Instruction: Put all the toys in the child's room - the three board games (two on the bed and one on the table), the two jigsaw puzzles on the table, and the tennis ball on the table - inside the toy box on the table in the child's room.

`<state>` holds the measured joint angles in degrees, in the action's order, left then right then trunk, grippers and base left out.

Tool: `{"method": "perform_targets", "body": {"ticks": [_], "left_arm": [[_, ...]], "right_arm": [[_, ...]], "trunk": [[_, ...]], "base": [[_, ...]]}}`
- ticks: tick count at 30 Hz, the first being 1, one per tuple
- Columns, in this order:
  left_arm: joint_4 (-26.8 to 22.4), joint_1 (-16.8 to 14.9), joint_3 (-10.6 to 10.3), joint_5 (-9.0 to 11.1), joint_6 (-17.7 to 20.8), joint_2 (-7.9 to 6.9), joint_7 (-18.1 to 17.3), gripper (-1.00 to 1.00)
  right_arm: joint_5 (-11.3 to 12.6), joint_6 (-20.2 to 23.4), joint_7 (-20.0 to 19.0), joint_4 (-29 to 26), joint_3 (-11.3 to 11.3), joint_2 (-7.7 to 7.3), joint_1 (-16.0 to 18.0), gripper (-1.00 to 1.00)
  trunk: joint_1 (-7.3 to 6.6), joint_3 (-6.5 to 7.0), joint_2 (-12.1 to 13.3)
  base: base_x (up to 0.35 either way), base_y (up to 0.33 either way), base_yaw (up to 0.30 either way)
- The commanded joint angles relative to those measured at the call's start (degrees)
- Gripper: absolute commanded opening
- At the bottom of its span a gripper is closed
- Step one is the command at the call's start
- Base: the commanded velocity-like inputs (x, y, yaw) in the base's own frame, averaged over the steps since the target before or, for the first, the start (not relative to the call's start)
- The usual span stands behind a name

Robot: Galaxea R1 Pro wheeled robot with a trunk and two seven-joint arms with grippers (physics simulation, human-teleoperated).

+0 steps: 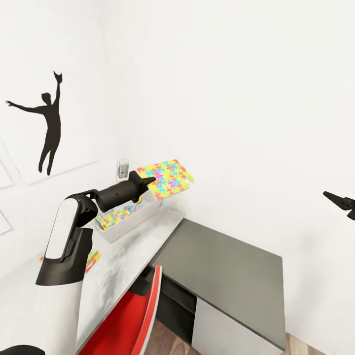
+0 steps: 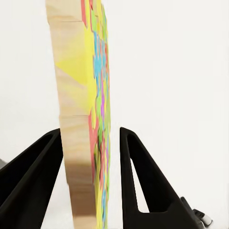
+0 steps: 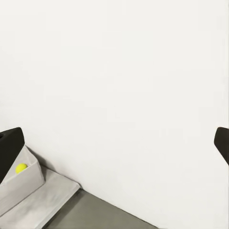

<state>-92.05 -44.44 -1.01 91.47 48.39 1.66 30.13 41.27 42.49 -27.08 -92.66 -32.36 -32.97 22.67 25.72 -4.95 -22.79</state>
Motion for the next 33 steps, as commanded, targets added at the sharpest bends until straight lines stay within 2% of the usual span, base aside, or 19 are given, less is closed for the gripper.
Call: {"method": "perform_targets", "body": {"ticks": [1, 13, 20, 22, 28, 33], "left_arm": [[-0.1, 0.0, 0.0, 0.6, 0.0, 0.0, 0.6, -1.0], [-0.1, 1.1, 0.0, 0.7, -0.1, -1.07, -0.3, -1.0], [-0.1, 1.2, 0.1, 0.7, 0.0, -1.22, -0.7, -1.0], [-0.1, 1.2, 0.8, 0.7, 0.0, -1.3, -0.7, -1.0], [-0.1, 1.0, 1.5, 0.7, 0.0, -2.58, -0.7, -1.0], [-0.1, 1.1, 1.6, 0.7, 0.0, -3.19, -0.7, -1.0]], "right_arm": [[0.1, 0.4, -0.1, 0.0, -0.1, 0.01, 0.1, 1.0], [0.1, 0.4, -0.2, 0.0, -0.1, 0.01, 0.1, 1.0], [0.1, 0.2, -0.4, 0.0, 0.0, 0.01, 0.0, 1.0], [0.1, 0.1, -0.4, 0.0, 0.0, 0.0, 0.0, 1.0], [0.1, 0.0, -0.5, 0.0, 0.1, -0.01, 0.0, 1.0], [0.1, 0.0, -2.4, 0.0, 0.0, 0.06, 0.0, 1.0]], "trunk": [[0.06, -0.13, -0.1], [0.06, -0.13, -0.1], [0.06, -0.13, -0.1], [0.06, -0.13, -0.1], [0.06, -0.13, -0.1], [0.06, -0.13, -0.1]], "base": [[0.234, 0.0, -0.284], [0.246, 0.0, -0.282], [0.033, 0.01, -0.048], [0.188, 0.133, -0.004], [0.059, 0.043, -0.001], [0.041, 0.003, 0.0]]}}
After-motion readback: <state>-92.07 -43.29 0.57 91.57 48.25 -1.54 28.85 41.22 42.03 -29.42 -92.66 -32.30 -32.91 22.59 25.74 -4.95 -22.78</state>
